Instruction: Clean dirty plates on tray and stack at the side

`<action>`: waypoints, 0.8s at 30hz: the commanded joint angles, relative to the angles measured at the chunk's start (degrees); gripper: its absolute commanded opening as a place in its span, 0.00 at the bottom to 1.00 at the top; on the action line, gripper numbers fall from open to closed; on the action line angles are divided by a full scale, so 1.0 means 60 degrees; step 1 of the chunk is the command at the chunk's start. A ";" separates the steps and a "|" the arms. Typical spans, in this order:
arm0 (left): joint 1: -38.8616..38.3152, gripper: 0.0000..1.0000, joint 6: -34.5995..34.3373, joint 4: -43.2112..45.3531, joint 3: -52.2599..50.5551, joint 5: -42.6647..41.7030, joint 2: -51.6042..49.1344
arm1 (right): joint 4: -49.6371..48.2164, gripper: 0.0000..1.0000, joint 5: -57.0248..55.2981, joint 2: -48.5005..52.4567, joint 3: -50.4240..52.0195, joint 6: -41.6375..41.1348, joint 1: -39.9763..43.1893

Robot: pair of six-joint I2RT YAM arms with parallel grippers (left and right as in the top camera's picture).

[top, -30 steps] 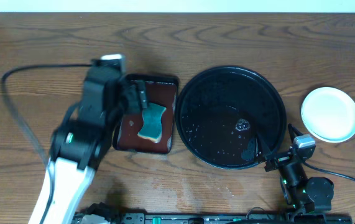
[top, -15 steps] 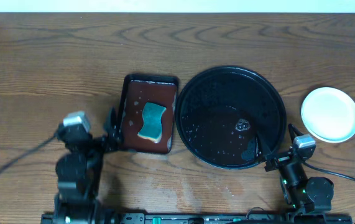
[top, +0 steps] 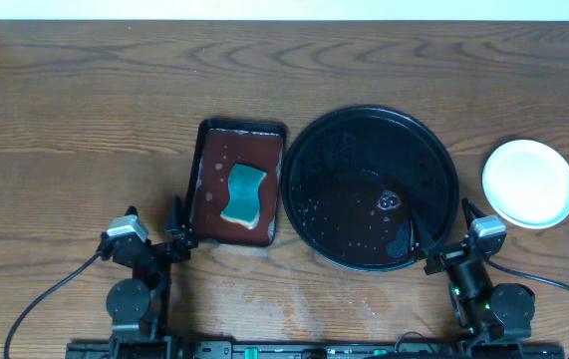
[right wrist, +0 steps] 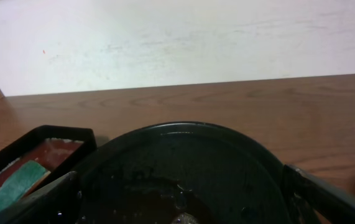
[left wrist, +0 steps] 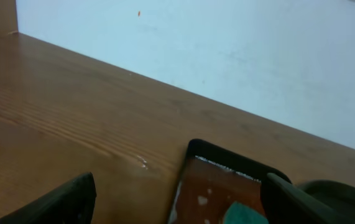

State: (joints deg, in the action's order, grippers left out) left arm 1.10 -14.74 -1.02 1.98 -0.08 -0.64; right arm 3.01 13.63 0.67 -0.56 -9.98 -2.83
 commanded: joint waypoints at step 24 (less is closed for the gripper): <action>0.0062 0.85 0.0131 -0.0499 -0.0291 -0.0058 0.0058 | 0.0000 0.99 -0.0015 -0.0062 0.0040 0.0106 -0.0044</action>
State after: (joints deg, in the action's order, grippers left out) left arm 1.13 -14.74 -1.56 1.10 -0.93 -0.58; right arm 2.98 13.63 0.64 -0.54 -9.98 -2.83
